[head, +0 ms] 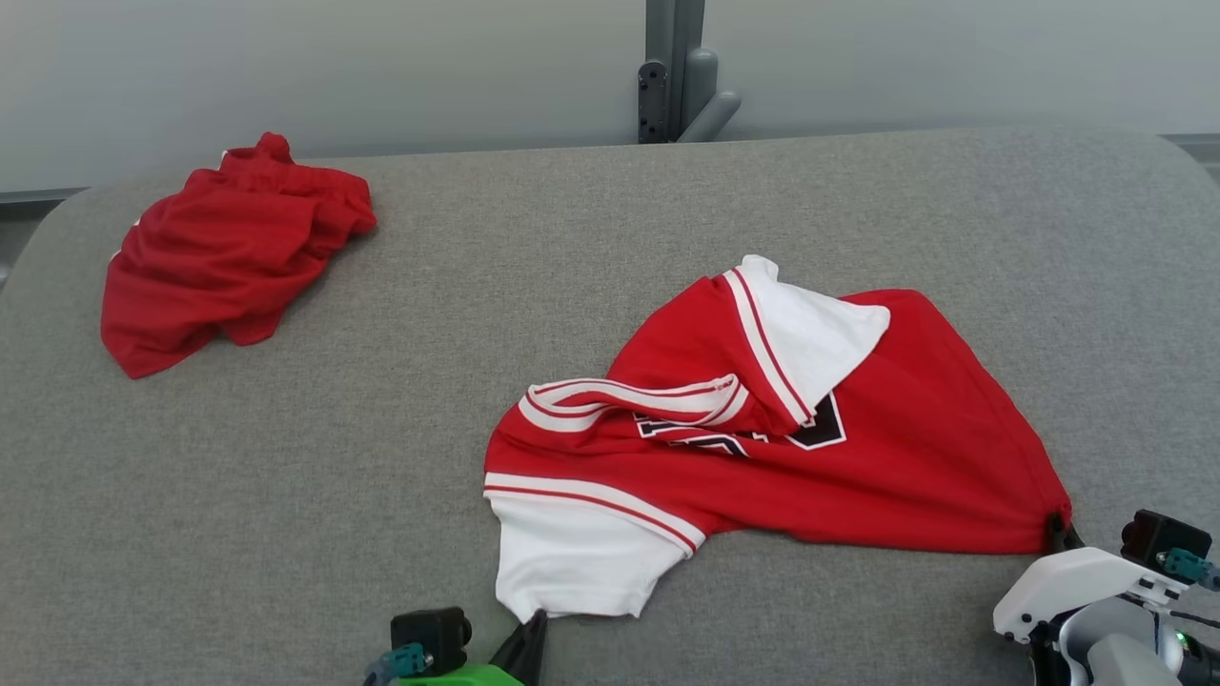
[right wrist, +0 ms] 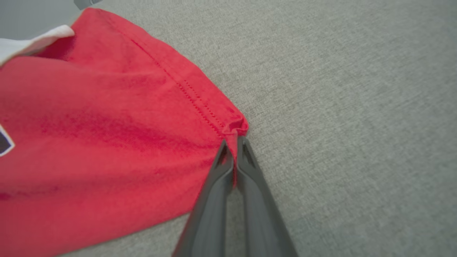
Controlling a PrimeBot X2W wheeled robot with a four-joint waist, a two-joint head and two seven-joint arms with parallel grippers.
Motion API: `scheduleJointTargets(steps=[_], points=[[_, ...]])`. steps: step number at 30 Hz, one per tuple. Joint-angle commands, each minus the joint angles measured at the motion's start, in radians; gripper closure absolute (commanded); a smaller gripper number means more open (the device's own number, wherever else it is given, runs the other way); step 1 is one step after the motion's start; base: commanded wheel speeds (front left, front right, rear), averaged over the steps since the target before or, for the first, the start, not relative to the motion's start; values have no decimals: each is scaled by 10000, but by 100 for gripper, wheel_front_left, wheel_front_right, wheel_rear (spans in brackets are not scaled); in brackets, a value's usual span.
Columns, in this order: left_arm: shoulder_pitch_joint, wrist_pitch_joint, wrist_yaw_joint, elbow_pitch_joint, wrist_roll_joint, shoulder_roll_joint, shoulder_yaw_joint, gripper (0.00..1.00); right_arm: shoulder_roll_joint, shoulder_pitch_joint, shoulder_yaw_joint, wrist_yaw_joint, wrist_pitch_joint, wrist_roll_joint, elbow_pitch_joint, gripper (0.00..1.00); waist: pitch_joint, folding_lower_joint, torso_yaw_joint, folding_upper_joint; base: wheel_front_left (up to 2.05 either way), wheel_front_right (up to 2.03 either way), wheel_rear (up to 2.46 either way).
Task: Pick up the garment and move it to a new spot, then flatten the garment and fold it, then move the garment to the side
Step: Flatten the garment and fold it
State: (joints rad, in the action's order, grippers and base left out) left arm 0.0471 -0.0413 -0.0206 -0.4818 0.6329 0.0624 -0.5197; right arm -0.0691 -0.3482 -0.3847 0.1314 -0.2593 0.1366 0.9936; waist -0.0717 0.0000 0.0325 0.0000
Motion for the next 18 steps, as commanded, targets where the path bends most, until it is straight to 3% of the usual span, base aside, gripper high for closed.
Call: scheduleJointTargets(steps=[1, 9, 18], points=[[-3, -92, 17, 156, 40, 95, 20, 100, 17, -89, 107, -14, -8, 268, 65, 100, 16, 0, 6, 0, 0, 0, 0], [-113, -626, -53, 1403, 242, 120, 326, 100, -112, 208, 998, -9, -52, 1710, -916, 100, 144, 0, -45, 0, 0, 0, 0], [-90, -1200, -175, 2951, 456, 107, 771, 100, -80, 1054, 2372, -8, -2, 4261, -3390, 100, 501, 0, -168, 0, 0, 0, 0]])
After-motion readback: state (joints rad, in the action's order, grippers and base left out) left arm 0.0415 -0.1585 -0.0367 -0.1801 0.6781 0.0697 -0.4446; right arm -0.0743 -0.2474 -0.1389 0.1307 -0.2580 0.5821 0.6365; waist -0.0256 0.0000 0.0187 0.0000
